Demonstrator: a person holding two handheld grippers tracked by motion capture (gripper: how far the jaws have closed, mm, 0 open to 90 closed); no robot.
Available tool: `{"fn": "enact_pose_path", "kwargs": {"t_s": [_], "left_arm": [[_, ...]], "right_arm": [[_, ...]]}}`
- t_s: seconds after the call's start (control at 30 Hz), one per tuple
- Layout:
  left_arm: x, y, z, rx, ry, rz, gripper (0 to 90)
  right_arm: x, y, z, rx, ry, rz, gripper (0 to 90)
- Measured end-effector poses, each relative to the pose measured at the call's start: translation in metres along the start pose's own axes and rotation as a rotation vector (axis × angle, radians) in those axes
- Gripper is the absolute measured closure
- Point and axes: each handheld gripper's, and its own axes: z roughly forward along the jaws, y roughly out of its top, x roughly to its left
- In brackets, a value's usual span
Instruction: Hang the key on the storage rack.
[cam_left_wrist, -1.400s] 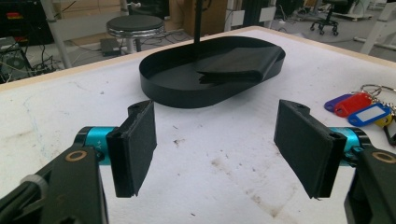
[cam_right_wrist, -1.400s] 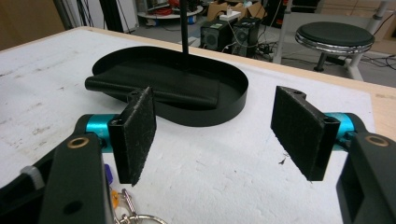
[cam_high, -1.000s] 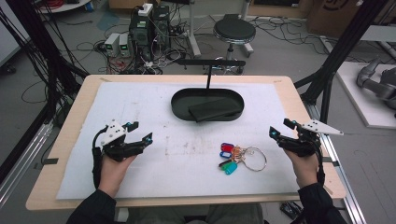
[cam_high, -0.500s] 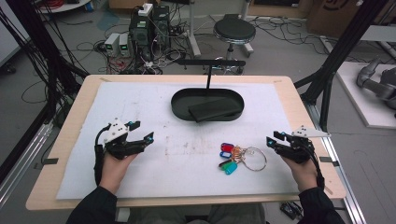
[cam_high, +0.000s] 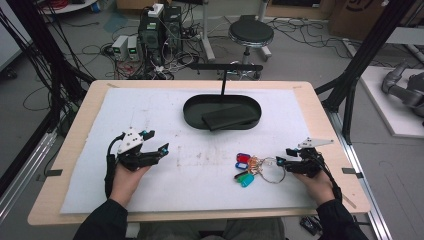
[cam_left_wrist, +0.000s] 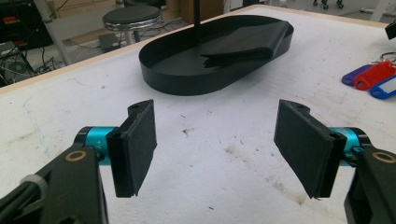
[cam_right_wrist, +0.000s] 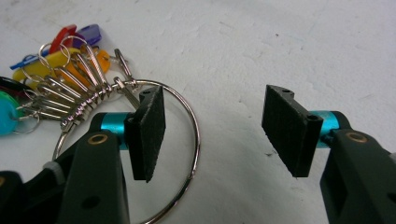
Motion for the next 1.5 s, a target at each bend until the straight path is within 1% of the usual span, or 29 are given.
{"fn": "enact_pose_path", "kwargs": {"t_s": [0.03, 0.07, 0.1, 0.13, 0.17, 0.27, 0.37, 0.43, 0.47, 0.5, 0.53, 0.57, 0.67, 0.7, 0.73, 0.77, 0.8, 0.83, 0.87, 0.9, 0.93, 0.97, 1.0, 1.03, 1.07, 1.1, 1.33, 1.37, 1.5], "left_arm": [[0.0, 0.0, 0.0, 0.001, 0.001, 0.0, 29.8], [0.0, -0.001, 0.0, 0.004, 0.003, 0.001, 29.8], [0.0, -0.001, -0.001, 0.002, 0.003, -0.002, 29.8], [0.0, -0.001, -0.001, 0.002, 0.003, -0.002, 29.7], [0.0, -0.001, -0.001, 0.003, 0.003, -0.001, 29.8], [0.0, -0.001, -0.001, 0.006, 0.002, 0.0, 29.7], [-0.001, -0.002, 0.0, 0.009, 0.001, 0.004, 29.7], [-0.002, -0.002, 0.001, 0.011, -0.001, 0.006, 29.8], [-0.002, -0.002, 0.001, 0.011, -0.001, 0.006, 29.8], [-0.003, -0.002, 0.001, 0.016, -0.001, 0.009, 29.7], [-0.003, -0.002, 0.001, 0.016, -0.001, 0.009, 29.8], [-0.004, -0.003, 0.001, 0.02, -0.003, 0.013, 29.8], [-0.005, -0.003, 0.001, 0.021, -0.001, 0.017, 29.8], [-0.005, -0.003, 0.0, 0.019, -0.002, 0.021, 29.8], [-0.005, -0.003, 0.0, 0.019, -0.002, 0.021, 29.7], [-0.006, -0.003, 0.0, 0.018, 0.0, 0.019, 29.7], [-0.006, -0.003, 0.0, 0.018, 0.0, 0.019, 29.8], [-0.005, -0.003, -0.001, 0.019, -0.001, 0.021, 29.8], [-0.005, -0.004, -0.001, 0.019, 0.0, 0.021, 29.8], [-0.005, -0.004, -0.002, 0.019, 0.002, 0.019, 29.7], [-0.005, -0.004, -0.002, 0.019, 0.002, 0.019, 29.7], [-0.005, -0.004, -0.003, 0.018, 0.003, 0.022, 29.8], [-0.005, -0.004, -0.003, 0.018, 0.003, 0.022, 29.8], [-0.006, -0.004, -0.004, 0.014, 0.004, 0.022, 29.8], [-0.006, -0.004, -0.004, 0.014, 0.004, 0.022, 29.8], [-0.006, -0.005, -0.005, 0.012, 0.006, 0.024, 29.8], [-0.006, -0.005, -0.006, 0.016, 0.008, 0.026, 29.8], [-0.007, -0.005, -0.006, 0.014, 0.007, 0.027, 29.8], [-0.008, -0.005, -0.005, 0.016, 0.005, 0.032, 29.8]], "right_arm": [[0.002, 0.0, 0.003, 0.016, 0.009, -0.027, 47.1], [0.002, 0.0, 0.003, 0.016, 0.009, -0.027, 47.1], [0.004, 0.0, 0.005, 0.04, 0.008, -0.052, 52.1], [0.004, 0.0, 0.005, 0.04, 0.008, -0.052, 52.1], [0.006, -0.001, 0.008, 0.065, 0.01, -0.073, 56.4], [0.007, -0.001, 0.008, 0.068, -0.006, -0.088, 59.6], [0.009, -0.002, 0.009, 0.059, -0.01, -0.121, 69.5], [0.013, -0.002, 0.008, 0.063, -0.007, -0.158, 78.1], [0.013, -0.002, 0.008, 0.063, -0.007, -0.158, 78.1], [0.014, -0.001, 0.009, 0.068, -0.002, -0.16, 82.4], [0.014, -0.001, 0.009, 0.068, -0.002, -0.16, 82.4], [0.014, 0.0, 0.009, 0.07, 0.016, -0.149, 86.3], [0.013, 0.001, 0.009, 0.072, 0.018, -0.154, 86.9], [0.013, 0.002, 0.007, 0.054, 0.021, -0.141, 87.1], [0.013, 0.002, 0.007, 0.054, 0.021, -0.141, 87.1], [0.011, 0.005, 0.002, 0.012, 0.029, -0.114, 87.2], [0.011, 0.005, 0.002, 0.012, 0.029, -0.114, 87.2], [0.011, 0.006, -0.001, -0.016, 0.033, -0.104, 87.3], [0.01, 0.009, -0.006, -0.062, 0.032, -0.089, 87.4], [0.011, 0.01, -0.009, -0.082, 0.031, -0.082, 87.5], [0.011, 0.01, -0.009, -0.082, 0.031, -0.082, 87.5], [0.012, 0.012, -0.013, -0.115, 0.032, -0.077, 87.5], [0.012, 0.012, -0.013, -0.115, 0.032, -0.077, 87.5], [0.013, 0.015, -0.017, -0.144, 0.028, -0.072, 87.5], [0.013, 0.015, -0.017, -0.144, 0.028, -0.072, 87.5], [0.015, 0.017, -0.019, -0.167, 0.042, -0.061, 87.5], [0.019, 0.019, -0.02, -0.198, 0.081, -0.031, 87.4], [0.019, 0.02, -0.019, -0.207, 0.102, -0.013, 87.4], [0.021, 0.02, -0.019, -0.209, 0.127, 0.007, 87.1]]}}
